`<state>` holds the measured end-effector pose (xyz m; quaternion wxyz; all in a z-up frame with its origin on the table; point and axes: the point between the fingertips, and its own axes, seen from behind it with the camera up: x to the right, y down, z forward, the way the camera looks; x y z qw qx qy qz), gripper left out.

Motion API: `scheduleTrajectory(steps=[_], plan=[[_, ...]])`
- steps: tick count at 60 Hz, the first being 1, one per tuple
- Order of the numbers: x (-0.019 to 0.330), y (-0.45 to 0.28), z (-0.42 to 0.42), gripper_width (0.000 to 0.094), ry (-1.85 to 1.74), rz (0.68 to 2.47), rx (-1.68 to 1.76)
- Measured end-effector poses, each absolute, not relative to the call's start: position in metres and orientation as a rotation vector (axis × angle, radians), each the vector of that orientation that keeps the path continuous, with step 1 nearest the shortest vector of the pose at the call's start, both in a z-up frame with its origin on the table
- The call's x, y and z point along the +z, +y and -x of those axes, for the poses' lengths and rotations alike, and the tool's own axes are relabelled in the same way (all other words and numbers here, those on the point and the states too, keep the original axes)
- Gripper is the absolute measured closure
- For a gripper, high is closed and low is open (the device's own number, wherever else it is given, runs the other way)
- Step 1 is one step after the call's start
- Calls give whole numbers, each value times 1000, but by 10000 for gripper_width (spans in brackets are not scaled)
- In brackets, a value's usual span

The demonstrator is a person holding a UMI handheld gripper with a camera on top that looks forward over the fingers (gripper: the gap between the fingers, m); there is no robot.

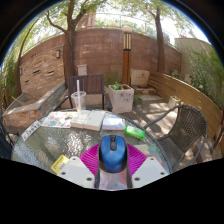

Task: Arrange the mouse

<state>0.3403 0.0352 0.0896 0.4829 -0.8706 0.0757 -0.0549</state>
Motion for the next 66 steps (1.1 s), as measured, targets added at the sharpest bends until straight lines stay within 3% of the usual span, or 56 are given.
scheduleTrajectory(steps=[4,6,9,16,18,20,21,23,27,44,57,66], plan=[[58,32,-370,574,165,2192,-162],[26,22,-381,568,149,2213,-173],[5,19,-390,518,144,2241,-164],[-6,6,-395,370,163,2294,-111],[-4,2,-394,269,166,2291,-117],[4,-1,-395,97,164,2285,-125],[10,-2,-395,80,161,2281,-126],[20,-6,-394,116,157,2272,-132],[40,-20,-389,71,157,2251,-140],[151,-119,-352,84,131,2157,-215],[203,-222,-323,86,140,2113,-278],[220,-274,-308,85,143,2100,-292]])
